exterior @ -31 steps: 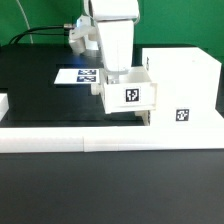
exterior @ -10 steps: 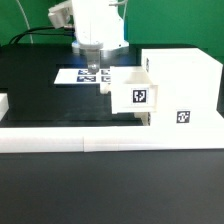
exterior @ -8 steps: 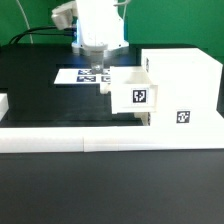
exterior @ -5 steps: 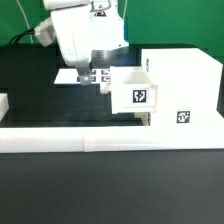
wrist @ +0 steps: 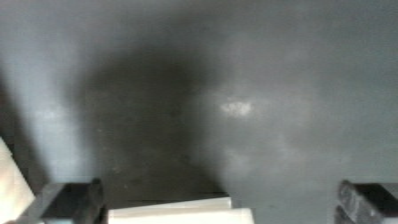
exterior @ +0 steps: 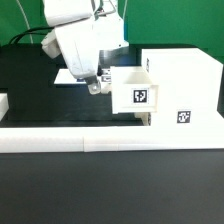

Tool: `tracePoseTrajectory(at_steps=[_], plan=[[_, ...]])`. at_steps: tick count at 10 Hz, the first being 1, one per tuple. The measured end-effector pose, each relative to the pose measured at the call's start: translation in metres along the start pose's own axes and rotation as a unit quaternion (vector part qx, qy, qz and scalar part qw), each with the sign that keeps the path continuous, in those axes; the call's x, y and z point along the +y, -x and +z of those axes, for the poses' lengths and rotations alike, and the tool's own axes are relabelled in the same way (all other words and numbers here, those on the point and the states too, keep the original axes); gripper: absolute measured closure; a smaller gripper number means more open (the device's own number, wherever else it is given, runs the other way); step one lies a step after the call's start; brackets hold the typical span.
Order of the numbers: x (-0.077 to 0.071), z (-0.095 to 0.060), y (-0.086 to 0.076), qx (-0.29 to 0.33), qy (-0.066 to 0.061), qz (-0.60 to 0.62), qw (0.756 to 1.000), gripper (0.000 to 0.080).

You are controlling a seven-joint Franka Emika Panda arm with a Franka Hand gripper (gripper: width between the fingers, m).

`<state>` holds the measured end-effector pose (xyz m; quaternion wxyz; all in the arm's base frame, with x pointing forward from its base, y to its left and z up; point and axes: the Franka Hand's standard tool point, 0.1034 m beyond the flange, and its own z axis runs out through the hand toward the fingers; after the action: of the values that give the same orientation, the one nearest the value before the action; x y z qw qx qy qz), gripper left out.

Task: Assemble drawer

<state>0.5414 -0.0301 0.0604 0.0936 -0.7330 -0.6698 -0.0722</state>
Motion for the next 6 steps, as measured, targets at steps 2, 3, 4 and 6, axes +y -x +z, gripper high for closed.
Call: tracePoseTrajectory(at_steps=[2,3,4,6], plan=[[0.000,0.003,-0.014,-0.002,-0.003,0.022,1.000,0.0151],[0.000,0.004,-0.022,-0.003,-0.004,0.029,1.000,0.0151],[0.000,0.006,-0.030,-0.004,-0.005,0.034,0.999,0.0151],[-0.002,0.009,-0.041,-0.004,-0.008,0.045,0.999,0.0151]])
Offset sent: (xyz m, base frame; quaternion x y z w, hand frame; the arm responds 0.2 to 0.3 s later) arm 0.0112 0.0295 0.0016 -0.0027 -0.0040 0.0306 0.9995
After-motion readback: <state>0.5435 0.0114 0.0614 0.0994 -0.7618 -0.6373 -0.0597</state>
